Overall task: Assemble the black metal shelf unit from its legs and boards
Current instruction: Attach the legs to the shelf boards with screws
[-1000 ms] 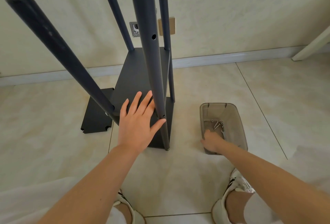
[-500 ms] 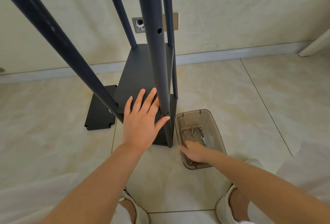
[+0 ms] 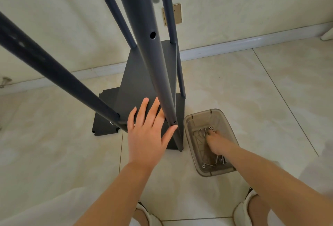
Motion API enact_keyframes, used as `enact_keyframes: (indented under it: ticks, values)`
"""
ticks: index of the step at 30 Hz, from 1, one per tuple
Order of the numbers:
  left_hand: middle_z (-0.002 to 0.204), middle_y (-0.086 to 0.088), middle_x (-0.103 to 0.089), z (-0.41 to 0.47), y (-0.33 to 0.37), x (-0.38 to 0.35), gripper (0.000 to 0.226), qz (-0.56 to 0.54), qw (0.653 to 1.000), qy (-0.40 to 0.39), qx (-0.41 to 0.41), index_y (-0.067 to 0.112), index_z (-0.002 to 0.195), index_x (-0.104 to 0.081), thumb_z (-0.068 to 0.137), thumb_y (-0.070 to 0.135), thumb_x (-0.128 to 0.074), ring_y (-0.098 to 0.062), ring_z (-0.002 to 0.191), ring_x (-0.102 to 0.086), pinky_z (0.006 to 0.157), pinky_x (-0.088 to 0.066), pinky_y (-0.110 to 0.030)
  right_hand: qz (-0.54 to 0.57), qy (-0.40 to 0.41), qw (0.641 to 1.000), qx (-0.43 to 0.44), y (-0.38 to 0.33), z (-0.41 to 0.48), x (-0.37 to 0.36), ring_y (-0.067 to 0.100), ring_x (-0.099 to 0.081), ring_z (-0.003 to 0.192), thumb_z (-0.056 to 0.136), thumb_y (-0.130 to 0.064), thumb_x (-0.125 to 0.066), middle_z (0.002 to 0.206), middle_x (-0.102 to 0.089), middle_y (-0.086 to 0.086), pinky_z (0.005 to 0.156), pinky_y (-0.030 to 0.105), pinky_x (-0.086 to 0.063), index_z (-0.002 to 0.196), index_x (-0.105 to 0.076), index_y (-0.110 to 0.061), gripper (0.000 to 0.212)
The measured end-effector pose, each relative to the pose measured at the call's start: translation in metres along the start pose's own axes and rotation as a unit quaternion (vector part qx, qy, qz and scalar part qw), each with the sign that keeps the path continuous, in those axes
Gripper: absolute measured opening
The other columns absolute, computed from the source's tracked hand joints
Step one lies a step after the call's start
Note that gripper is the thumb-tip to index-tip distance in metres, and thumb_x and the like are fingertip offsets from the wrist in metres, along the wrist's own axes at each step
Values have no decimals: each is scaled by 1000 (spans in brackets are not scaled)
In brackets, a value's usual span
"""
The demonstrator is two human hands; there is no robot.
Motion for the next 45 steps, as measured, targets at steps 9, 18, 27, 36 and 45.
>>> enact_keyframes:
  ticks: [9, 18, 27, 36, 45]
  values:
    - [139, -3, -61, -3, -2, -5, 50, -38, 999, 24, 0, 22, 133, -58, 95, 55, -52, -30, 138, -48, 113, -35, -53, -13, 49, 999, -11, 2, 17, -7, 38, -37, 134, 92, -7, -56, 148, -37, 19, 106, 44, -42, 138, -44, -5, 47]
    - [141, -2, -60, -5, -3, -7, 49, -43, 999, 24, 1, 23, 133, -57, 96, 55, -51, -29, 139, -45, 114, -34, -53, -65, 10, 998, -12, -3, 12, -15, 35, -41, 132, 88, -5, -63, 142, -43, 17, 100, 43, -44, 139, -43, -11, 55]
    - [138, -2, -62, -4, -3, -7, 51, -43, 998, 36, 1, 22, 132, -61, 98, 57, -45, -29, 137, -48, 111, -37, -53, 127, 150, 980, -42, -12, -19, 12, 23, -62, 95, 100, -13, -45, 107, -68, 5, 81, 33, -48, 112, -58, -21, 19]
    - [141, 1, -61, -2, -4, -3, 49, -58, 998, 32, 12, 21, 126, -67, 95, 56, -55, -25, 140, -46, 114, -37, -49, 565, 297, 762, -108, -59, -88, 75, 5, -61, 75, 95, -16, -61, 89, -66, -6, 57, 9, -41, 102, -61, -24, 11]
    - [144, 4, -57, 1, -3, 4, 49, -97, 995, 3, 33, 25, 132, -65, 93, 55, -60, -21, 143, -43, 119, -29, -43, 635, 387, 669, -5, -90, -180, 129, -1, -64, 84, 89, -16, -69, 84, -70, -14, 72, 12, -51, 91, -69, -30, 14]
Point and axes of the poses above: each hand's wrist, its own z-axis towards the middle knuckle, its own x-axis out of the back of the hand, y = z × x, the point moved 4 cm from there along z, towards the middle knuckle
